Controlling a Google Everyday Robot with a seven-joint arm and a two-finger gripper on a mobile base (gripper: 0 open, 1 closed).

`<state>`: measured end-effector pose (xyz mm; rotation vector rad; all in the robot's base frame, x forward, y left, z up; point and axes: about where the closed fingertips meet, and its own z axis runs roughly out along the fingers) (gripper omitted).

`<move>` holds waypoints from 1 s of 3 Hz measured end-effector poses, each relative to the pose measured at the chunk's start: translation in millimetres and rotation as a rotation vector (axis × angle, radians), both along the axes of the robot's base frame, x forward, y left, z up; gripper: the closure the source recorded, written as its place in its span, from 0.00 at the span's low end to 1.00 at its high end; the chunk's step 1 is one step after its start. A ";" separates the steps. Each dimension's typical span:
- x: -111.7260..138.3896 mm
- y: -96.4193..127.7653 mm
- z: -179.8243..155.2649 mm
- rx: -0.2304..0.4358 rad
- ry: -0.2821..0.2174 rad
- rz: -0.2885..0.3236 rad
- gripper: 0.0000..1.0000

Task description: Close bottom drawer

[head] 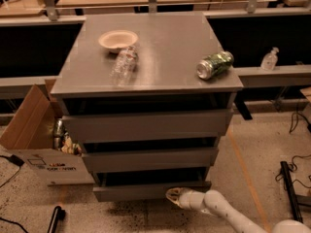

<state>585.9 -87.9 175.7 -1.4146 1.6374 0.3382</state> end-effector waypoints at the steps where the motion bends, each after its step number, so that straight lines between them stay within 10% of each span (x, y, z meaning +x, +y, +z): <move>1: 33.2 -0.6 -14.8 0.035 0.005 -0.021 1.00; 3: 46.1 -3.6 -14.9 0.058 -0.024 -0.026 1.00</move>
Offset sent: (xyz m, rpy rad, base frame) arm 0.0875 -0.0191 -0.0266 0.0666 -0.0502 -0.0831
